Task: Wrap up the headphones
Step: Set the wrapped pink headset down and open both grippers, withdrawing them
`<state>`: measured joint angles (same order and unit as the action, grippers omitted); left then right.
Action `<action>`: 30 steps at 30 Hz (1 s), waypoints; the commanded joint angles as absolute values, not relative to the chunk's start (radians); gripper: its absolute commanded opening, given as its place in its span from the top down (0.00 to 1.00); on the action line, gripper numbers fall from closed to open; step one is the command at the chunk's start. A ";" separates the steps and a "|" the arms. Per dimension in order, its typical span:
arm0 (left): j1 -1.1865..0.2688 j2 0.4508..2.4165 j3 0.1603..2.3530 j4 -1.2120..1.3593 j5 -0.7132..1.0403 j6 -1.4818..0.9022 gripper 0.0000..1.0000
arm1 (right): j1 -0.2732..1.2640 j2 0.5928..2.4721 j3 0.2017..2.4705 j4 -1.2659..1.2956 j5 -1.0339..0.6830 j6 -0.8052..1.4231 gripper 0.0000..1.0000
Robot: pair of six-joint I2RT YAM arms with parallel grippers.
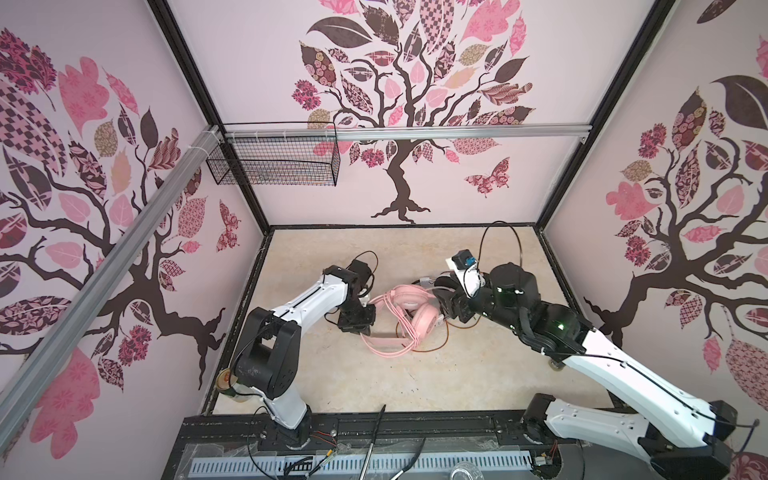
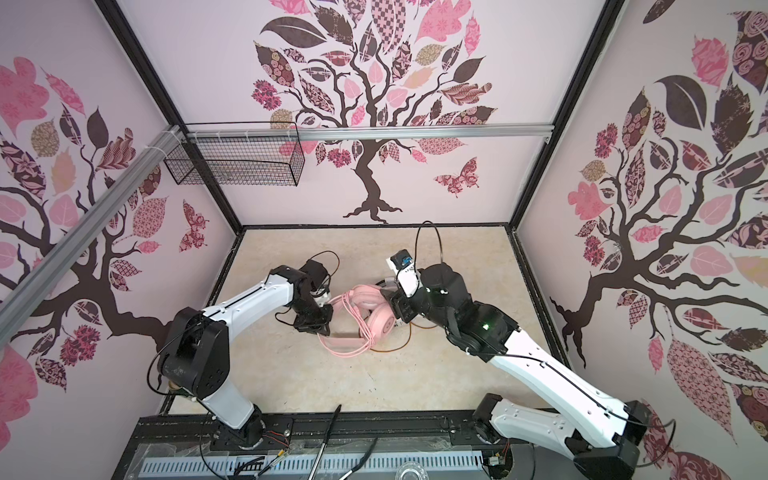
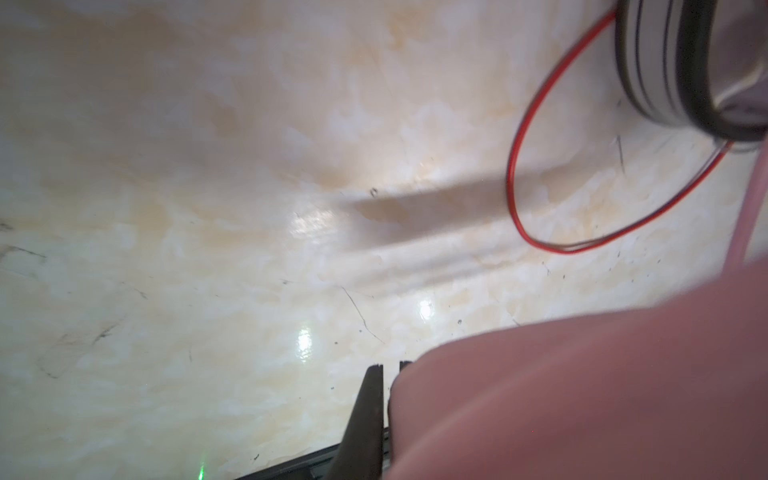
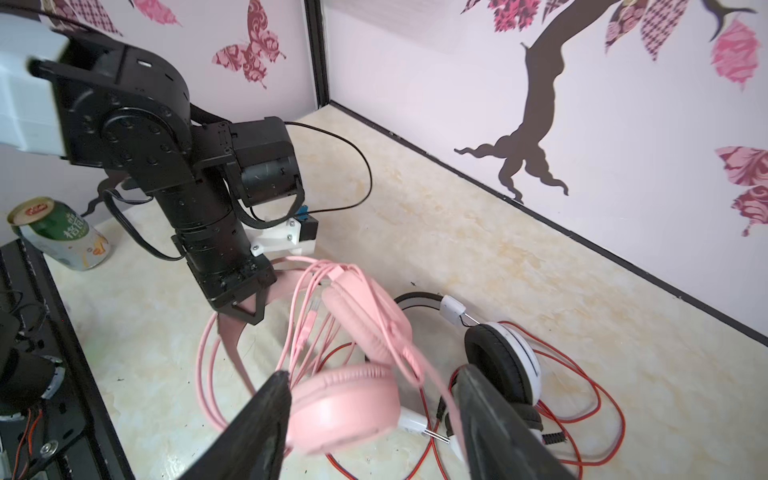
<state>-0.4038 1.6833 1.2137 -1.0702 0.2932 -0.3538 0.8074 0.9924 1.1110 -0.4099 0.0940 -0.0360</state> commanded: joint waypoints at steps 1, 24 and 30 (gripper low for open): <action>-0.329 1.699 1.219 -0.973 0.345 -0.385 1.00 | 0.797 0.949 1.063 -0.422 0.103 0.001 0.33; 0.057 2.199 1.821 -1.028 0.222 -0.405 1.00 | 0.792 0.764 0.802 -0.428 0.035 0.124 0.30; 0.074 2.270 1.885 -1.064 0.205 -0.383 0.98 | 0.792 0.781 0.809 -0.419 0.020 0.127 0.30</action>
